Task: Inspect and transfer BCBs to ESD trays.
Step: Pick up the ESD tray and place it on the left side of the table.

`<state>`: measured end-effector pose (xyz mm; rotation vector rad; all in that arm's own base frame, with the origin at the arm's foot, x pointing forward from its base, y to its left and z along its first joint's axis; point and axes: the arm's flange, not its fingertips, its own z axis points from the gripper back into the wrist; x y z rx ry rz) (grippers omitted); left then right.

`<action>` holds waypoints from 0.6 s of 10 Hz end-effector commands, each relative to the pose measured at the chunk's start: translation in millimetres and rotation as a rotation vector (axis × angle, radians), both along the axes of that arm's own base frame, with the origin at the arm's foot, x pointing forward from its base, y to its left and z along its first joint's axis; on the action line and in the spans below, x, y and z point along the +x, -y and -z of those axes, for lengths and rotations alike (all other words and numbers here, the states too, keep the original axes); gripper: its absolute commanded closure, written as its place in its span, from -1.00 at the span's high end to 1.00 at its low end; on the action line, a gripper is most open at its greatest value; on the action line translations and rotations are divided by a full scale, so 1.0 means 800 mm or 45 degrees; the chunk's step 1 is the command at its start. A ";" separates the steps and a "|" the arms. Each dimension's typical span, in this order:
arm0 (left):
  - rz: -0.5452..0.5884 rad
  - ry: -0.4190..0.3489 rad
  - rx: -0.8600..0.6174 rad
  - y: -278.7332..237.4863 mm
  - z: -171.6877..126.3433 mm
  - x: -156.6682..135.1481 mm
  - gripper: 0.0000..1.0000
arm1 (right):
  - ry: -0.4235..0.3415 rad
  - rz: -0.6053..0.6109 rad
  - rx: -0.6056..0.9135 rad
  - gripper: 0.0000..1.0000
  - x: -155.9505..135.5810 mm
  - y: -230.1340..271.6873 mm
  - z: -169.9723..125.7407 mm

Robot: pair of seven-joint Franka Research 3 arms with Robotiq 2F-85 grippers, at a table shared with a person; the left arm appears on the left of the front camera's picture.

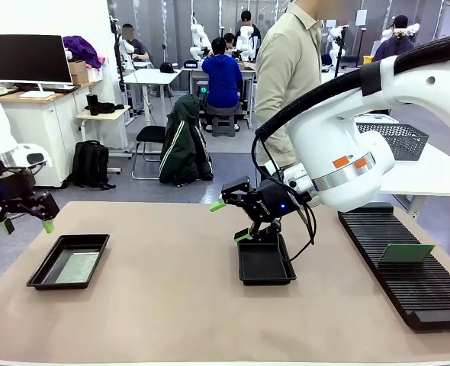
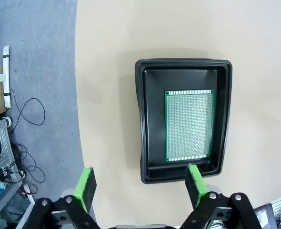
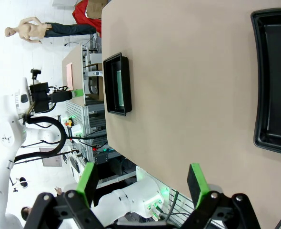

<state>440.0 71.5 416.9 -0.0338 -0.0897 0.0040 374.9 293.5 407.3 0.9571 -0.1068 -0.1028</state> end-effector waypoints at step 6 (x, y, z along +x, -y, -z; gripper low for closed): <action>0.002 -0.001 -0.004 0.000 -0.017 -0.005 1.00 | -0.005 0.016 0.007 1.00 0.000 -0.003 0.002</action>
